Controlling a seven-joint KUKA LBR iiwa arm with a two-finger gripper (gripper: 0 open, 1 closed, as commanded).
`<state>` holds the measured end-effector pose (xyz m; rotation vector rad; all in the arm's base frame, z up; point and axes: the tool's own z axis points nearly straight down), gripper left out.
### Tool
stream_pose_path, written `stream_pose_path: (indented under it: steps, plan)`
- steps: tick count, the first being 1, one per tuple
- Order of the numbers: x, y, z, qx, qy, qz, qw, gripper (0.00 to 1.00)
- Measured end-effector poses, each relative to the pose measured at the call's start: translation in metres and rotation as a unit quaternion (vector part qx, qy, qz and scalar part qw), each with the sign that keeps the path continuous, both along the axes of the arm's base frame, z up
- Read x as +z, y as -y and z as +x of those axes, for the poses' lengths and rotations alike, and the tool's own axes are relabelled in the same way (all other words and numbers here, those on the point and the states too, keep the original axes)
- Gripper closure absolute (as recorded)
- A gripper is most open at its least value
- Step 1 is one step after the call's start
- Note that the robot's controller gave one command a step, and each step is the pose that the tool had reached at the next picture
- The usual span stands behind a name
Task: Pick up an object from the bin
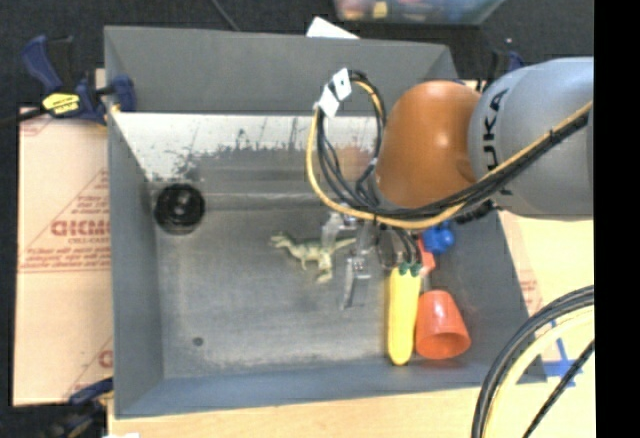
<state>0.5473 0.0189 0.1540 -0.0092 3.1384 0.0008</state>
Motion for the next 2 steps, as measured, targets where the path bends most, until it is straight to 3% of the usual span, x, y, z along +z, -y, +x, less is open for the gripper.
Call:
stream_pose_path:
  steps: [1, 2]
  plan:
    - [-0.082, -0.005, 0.038, -0.166, 0.0038, 0.001, 0.9861, 0.0]
    - [-0.051, -0.006, 0.052, -0.092, 0.0028, 0.0, 0.9958, 0.0]
